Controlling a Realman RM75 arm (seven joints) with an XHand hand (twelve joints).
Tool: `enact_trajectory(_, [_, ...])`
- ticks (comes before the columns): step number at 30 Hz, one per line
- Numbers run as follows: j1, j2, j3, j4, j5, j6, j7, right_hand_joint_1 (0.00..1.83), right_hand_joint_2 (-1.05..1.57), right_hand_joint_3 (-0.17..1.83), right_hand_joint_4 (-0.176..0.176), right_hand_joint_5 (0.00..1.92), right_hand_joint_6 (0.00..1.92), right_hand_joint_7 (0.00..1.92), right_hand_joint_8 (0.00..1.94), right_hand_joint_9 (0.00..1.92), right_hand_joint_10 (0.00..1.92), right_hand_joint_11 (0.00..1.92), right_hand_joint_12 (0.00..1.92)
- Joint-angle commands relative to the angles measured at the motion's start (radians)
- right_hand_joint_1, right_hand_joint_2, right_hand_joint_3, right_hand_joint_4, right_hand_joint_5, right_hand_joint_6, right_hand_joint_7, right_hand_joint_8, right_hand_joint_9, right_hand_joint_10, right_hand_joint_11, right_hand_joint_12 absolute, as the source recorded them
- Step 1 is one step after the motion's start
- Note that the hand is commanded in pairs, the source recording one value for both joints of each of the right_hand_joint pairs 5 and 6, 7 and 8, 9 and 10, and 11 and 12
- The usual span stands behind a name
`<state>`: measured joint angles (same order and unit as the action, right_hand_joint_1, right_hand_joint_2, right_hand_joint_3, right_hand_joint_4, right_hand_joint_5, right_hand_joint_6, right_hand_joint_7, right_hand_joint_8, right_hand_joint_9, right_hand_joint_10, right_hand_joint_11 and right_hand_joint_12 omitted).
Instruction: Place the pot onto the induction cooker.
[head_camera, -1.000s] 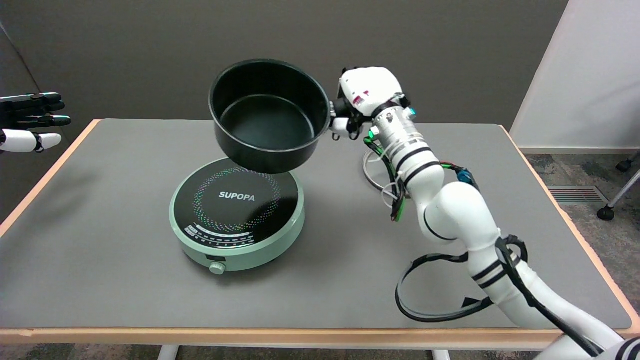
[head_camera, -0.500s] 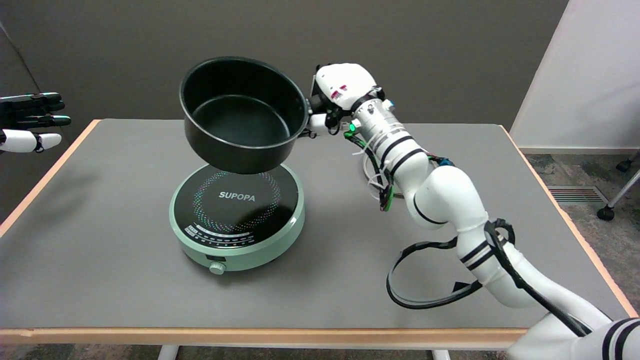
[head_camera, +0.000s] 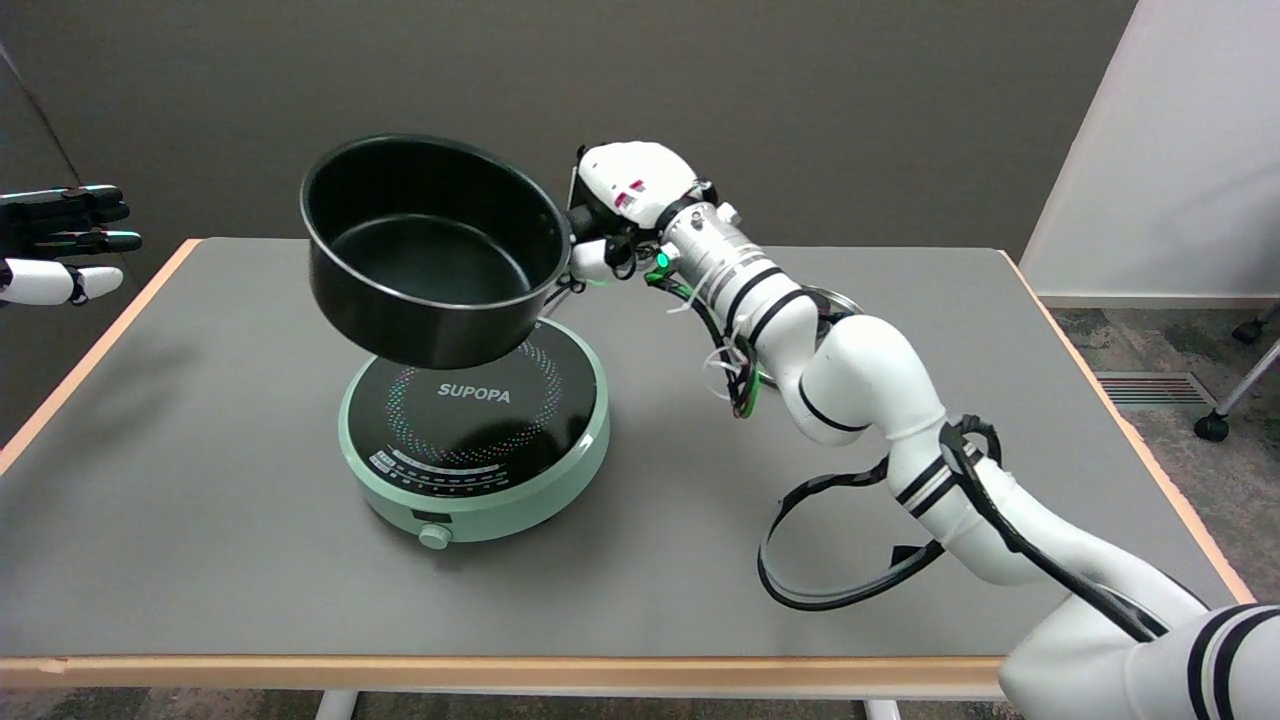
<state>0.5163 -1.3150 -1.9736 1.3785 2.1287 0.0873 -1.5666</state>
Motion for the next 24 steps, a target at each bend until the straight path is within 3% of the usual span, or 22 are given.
enact_trajectory(1, [0.027,0.003,-0.08,-0.08,0.162,-0.005,-0.058,1.0,1.18,0.7,-0.081,1.77,1.77,1.77,1.77,1.77,1.77,1.77,1.77])
enact_trajectory(13, [0.007,0.004,-0.08,-0.123,0.167,0.034,-0.181,1.02,1.17,0.69,-0.083,1.76,1.76,1.76,1.76,1.76,1.76,1.76,1.76])
enact_trajectory(24, [-0.015,-0.047,-0.102,-0.09,-0.036,0.144,-0.195,1.02,1.15,0.69,-0.089,1.72,1.72,1.72,1.72,1.72,1.72,1.72,1.72])
